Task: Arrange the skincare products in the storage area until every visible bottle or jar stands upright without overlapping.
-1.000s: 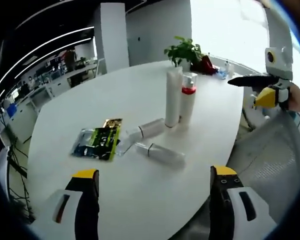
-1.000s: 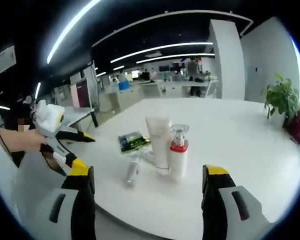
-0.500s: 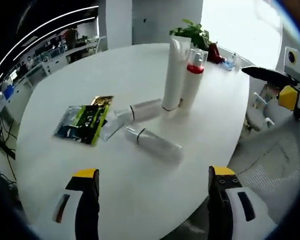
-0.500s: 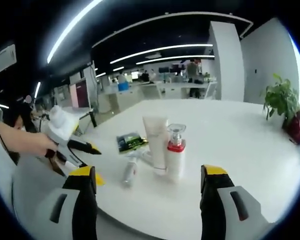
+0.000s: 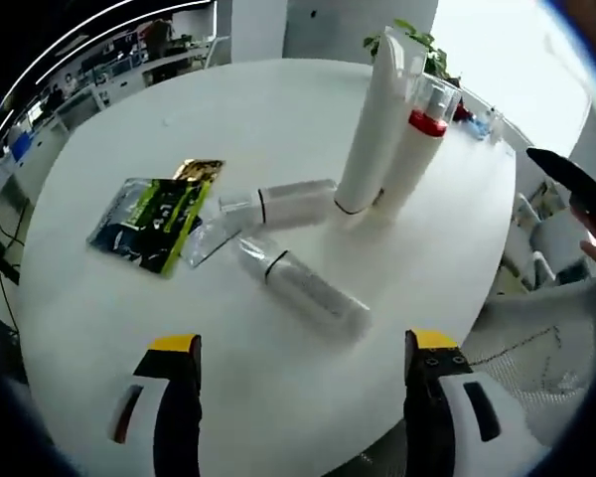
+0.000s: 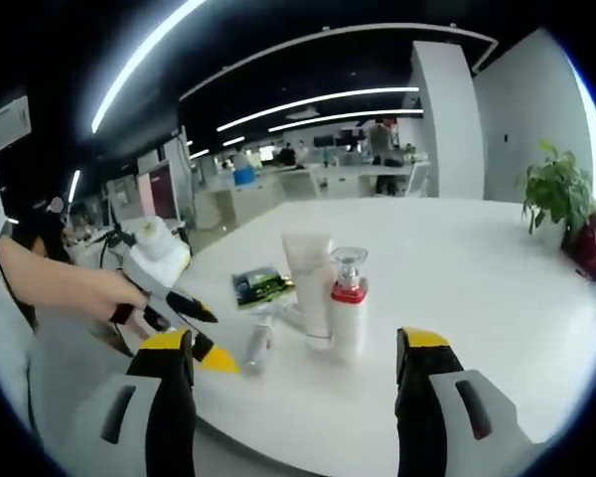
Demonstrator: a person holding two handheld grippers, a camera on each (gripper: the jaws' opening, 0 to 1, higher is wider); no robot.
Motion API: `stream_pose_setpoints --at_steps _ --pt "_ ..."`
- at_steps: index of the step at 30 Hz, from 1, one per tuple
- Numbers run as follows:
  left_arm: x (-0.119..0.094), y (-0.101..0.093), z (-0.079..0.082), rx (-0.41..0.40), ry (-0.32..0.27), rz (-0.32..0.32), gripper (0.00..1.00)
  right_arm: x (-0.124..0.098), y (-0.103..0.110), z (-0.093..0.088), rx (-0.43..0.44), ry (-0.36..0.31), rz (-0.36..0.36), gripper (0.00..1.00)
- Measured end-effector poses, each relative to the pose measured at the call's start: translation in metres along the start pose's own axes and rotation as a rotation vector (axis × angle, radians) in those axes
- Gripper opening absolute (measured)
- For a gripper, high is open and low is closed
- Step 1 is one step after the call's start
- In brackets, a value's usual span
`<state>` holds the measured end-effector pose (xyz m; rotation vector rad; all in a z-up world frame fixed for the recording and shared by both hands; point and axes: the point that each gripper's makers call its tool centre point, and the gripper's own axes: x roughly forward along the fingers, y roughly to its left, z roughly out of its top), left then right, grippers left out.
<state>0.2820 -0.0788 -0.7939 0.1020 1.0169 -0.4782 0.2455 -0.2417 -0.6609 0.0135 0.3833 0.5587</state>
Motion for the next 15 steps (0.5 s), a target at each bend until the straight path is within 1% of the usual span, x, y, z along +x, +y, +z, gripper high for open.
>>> stream_pose_setpoints --at_steps 2,5,6,10,15 --pt "0.006 -0.001 0.003 -0.014 0.003 0.003 0.76 0.000 -0.001 0.000 0.001 0.000 -0.002 0.83" --pt "0.014 -0.005 0.011 -0.095 -0.016 -0.014 0.72 -0.001 -0.001 0.002 0.016 -0.010 -0.001 0.83" --pt "0.017 -0.004 0.013 -0.119 -0.014 -0.017 0.70 -0.001 -0.001 0.002 0.019 -0.013 -0.001 0.83" --pt "0.024 0.001 0.017 -0.123 -0.010 0.006 0.68 -0.001 -0.002 0.002 0.018 -0.015 -0.005 0.83" --pt "0.029 0.003 0.020 -0.111 0.008 0.014 0.64 -0.002 -0.003 0.004 0.028 -0.026 -0.012 0.82"
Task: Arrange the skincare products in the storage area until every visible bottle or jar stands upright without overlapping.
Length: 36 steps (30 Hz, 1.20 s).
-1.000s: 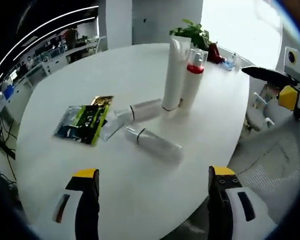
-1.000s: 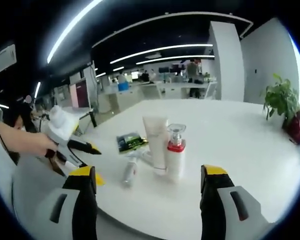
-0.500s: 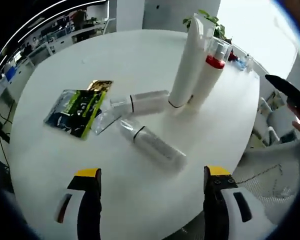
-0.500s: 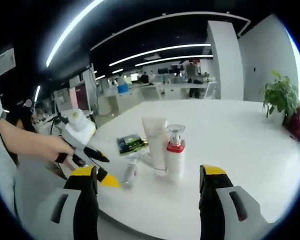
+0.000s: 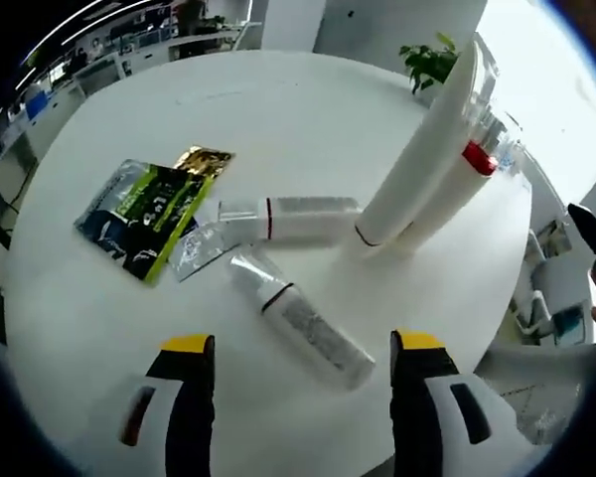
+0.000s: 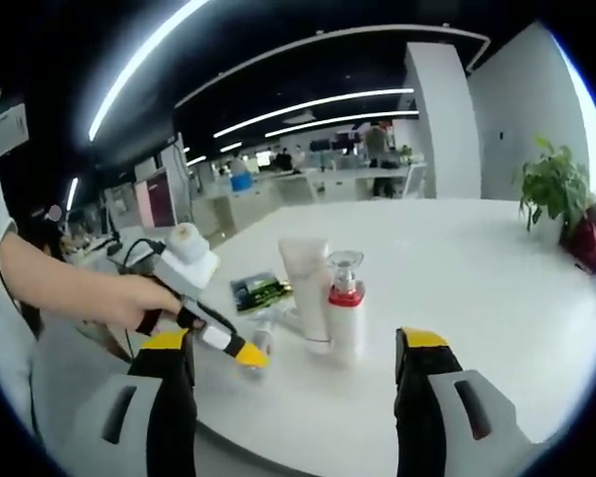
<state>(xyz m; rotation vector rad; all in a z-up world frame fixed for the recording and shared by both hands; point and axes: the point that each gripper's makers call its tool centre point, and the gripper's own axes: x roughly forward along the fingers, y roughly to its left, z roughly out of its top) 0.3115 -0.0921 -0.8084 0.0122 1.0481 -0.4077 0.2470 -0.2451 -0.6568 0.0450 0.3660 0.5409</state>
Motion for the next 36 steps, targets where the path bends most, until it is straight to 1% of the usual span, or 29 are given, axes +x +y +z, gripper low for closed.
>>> stream_pose_setpoints --at_steps 5,11,15,19,22,25,27,28,29,30,32,34,36 --pt "0.008 0.003 -0.004 0.052 0.045 0.026 0.60 -0.001 -0.003 0.001 0.008 -0.008 -0.009 0.81" --pt "0.014 0.007 -0.004 0.087 0.063 0.042 0.58 -0.001 -0.003 0.002 0.012 -0.011 -0.012 0.81" --pt "0.012 0.014 -0.012 0.118 0.095 0.061 0.54 -0.002 -0.004 0.002 0.015 -0.015 -0.016 0.81" --pt "0.006 0.017 -0.016 0.125 0.104 0.073 0.54 -0.002 -0.004 0.002 0.016 -0.015 -0.019 0.81" --pt "0.003 0.021 -0.014 0.168 0.104 0.086 0.51 -0.002 -0.005 0.002 0.018 -0.016 -0.019 0.80" --pt "0.001 0.022 -0.013 0.204 0.106 0.093 0.47 -0.002 -0.005 0.002 0.020 -0.016 -0.020 0.80" --pt "0.003 0.024 -0.014 0.230 0.114 0.096 0.44 -0.002 -0.005 0.002 0.020 -0.017 -0.022 0.80" --pt "0.004 0.026 -0.015 0.256 0.122 0.104 0.42 -0.002 -0.005 0.002 0.021 -0.017 -0.022 0.80" --pt "0.004 0.028 -0.015 0.273 0.126 0.103 0.41 -0.002 -0.005 0.003 0.022 -0.018 -0.022 0.80" --pt "0.005 0.027 -0.012 0.271 0.111 0.100 0.41 -0.002 -0.005 0.003 0.022 -0.018 -0.024 0.80" --pt "0.008 0.030 -0.008 0.299 0.105 0.104 0.42 -0.002 -0.006 0.003 0.022 -0.019 -0.025 0.80" --pt "0.010 0.030 -0.006 0.319 0.100 0.098 0.37 -0.002 -0.006 0.003 0.023 -0.019 -0.027 0.80" --pt "0.011 0.031 -0.005 0.329 0.100 0.093 0.25 -0.002 -0.006 0.003 0.023 -0.020 -0.026 0.80"
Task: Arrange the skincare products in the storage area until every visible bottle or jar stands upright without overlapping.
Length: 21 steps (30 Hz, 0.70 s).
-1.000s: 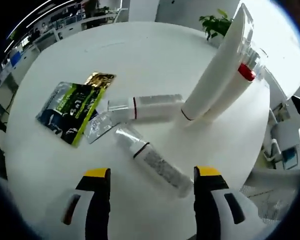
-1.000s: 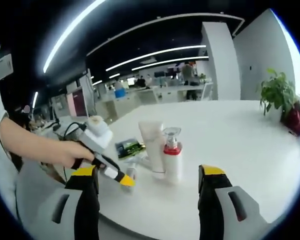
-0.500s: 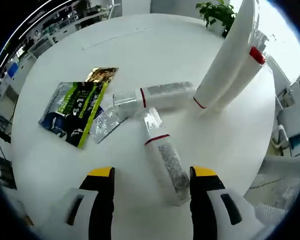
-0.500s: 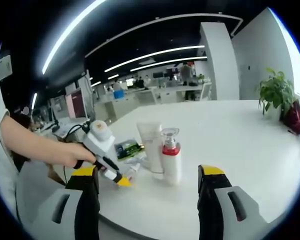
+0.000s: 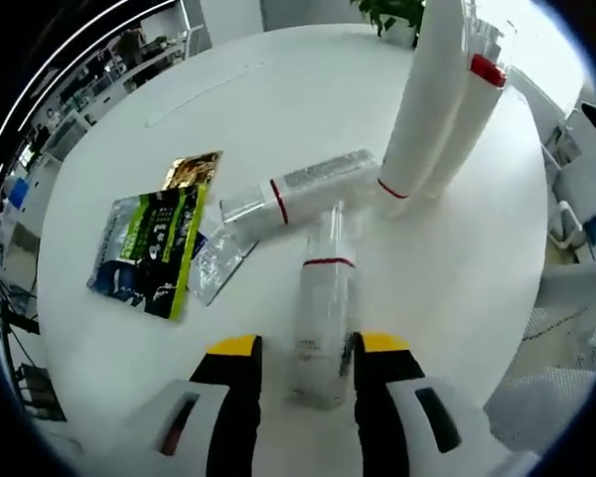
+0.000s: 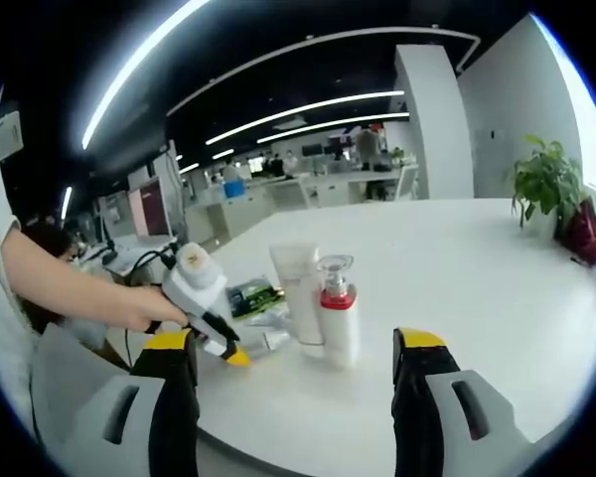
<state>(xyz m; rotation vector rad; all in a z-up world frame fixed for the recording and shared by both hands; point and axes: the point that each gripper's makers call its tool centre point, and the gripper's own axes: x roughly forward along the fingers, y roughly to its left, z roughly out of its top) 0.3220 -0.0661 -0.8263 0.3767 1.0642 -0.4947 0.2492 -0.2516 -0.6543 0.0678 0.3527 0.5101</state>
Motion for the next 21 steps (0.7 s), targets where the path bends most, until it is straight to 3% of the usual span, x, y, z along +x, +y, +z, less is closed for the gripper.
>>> stream_pose_setpoints --at_steps 21 --pt "0.0046 -0.0011 -0.0001 -0.080 -0.043 -0.087 0.21 0.0001 -0.0004 -0.0005 -0.003 0.001 -0.001 0.80"
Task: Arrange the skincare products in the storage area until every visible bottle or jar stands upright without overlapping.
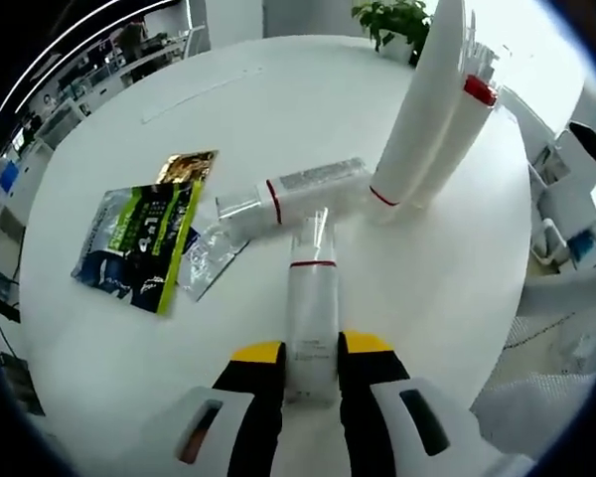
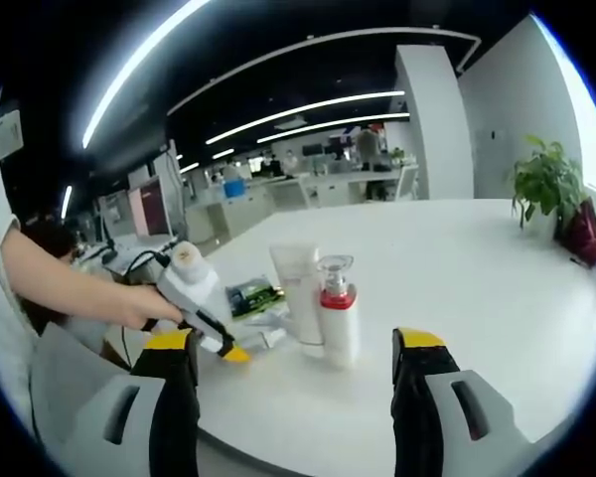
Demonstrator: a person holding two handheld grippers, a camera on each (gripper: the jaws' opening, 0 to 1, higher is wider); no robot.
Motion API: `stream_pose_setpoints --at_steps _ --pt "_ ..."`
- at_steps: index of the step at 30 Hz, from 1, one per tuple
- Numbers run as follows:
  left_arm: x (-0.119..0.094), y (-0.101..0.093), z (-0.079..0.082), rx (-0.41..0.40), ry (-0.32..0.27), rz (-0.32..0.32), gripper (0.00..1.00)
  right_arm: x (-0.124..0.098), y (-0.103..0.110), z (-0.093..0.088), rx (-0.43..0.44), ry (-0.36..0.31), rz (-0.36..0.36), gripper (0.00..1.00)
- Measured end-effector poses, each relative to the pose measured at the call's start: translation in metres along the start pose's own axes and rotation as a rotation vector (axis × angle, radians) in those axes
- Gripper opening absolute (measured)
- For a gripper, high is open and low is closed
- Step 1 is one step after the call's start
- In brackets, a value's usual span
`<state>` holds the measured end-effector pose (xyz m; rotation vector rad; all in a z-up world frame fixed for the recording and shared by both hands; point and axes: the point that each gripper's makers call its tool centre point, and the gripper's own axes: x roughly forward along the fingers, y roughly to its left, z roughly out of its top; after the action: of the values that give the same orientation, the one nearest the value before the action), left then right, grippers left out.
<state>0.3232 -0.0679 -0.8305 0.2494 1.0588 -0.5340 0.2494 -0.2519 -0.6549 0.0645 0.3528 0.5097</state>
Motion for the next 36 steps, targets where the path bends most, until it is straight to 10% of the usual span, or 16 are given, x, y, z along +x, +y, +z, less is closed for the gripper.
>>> stream_pose_setpoints --at_steps 23,36 --pt "-0.050 -0.012 -0.004 -0.208 -0.129 -0.130 0.21 0.001 0.004 -0.003 -0.018 0.020 0.018 0.79" --pt "-0.103 -0.034 0.014 -0.280 -0.313 -0.252 0.21 0.003 0.010 -0.006 -0.044 0.044 0.042 0.79"
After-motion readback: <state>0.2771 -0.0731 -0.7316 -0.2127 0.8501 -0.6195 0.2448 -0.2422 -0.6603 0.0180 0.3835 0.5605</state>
